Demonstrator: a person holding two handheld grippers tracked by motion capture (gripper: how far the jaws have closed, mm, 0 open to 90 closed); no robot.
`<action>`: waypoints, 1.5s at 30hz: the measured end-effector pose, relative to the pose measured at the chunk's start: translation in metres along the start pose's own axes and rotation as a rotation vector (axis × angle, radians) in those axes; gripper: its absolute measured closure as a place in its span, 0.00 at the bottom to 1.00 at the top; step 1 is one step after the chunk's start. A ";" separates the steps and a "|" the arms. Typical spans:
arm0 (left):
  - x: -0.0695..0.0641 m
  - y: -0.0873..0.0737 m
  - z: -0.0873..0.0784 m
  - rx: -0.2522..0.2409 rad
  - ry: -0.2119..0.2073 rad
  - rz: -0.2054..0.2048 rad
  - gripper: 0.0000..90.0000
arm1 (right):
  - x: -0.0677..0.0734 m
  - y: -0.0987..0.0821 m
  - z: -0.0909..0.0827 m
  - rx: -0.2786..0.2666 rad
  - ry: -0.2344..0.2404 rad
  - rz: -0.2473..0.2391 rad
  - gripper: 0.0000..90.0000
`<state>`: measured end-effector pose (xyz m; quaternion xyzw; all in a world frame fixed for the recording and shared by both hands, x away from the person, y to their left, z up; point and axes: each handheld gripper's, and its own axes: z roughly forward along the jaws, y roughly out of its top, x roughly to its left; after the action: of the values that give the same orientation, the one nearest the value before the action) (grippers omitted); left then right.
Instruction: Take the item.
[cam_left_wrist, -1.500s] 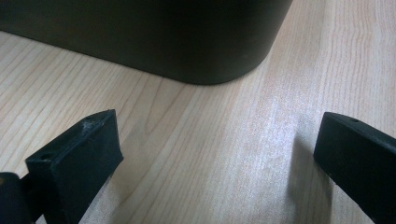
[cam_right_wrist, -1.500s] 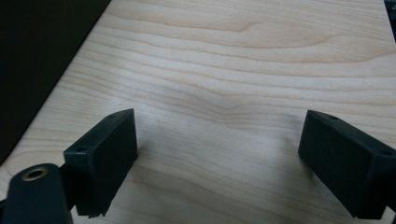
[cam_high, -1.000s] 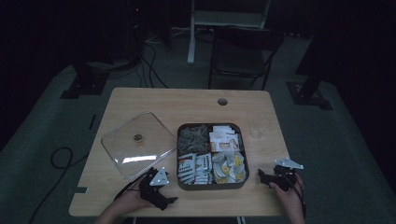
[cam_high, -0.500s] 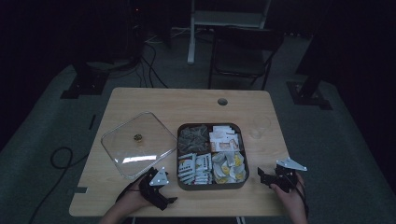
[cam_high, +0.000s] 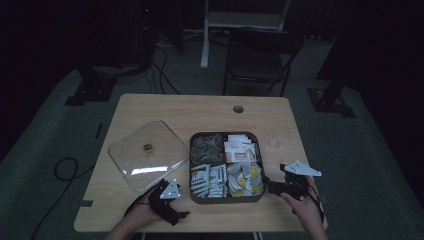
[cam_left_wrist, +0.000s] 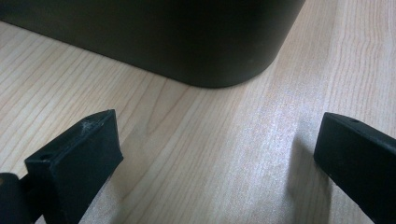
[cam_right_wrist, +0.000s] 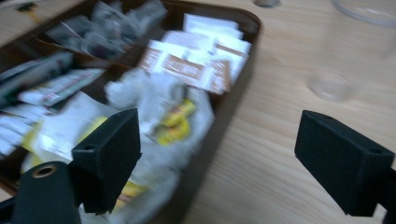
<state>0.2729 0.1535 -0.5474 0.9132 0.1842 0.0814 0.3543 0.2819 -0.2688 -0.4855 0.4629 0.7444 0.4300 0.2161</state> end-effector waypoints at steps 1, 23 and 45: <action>0.000 0.000 0.000 0.000 0.000 0.000 0.01 | 0.002 0.001 0.001 -0.002 0.009 -0.004 0.17; 0.000 0.000 0.000 0.000 0.000 0.001 0.01 | 0.034 0.018 0.047 0.104 0.054 -0.108 0.44; 0.000 0.000 0.000 0.000 0.000 0.001 0.01 | 0.034 0.026 0.074 0.248 0.074 -0.167 0.87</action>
<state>0.2729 0.1536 -0.5474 0.9133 0.1838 0.0815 0.3542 0.3319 -0.2016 -0.5005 0.4062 0.8354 0.3318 0.1646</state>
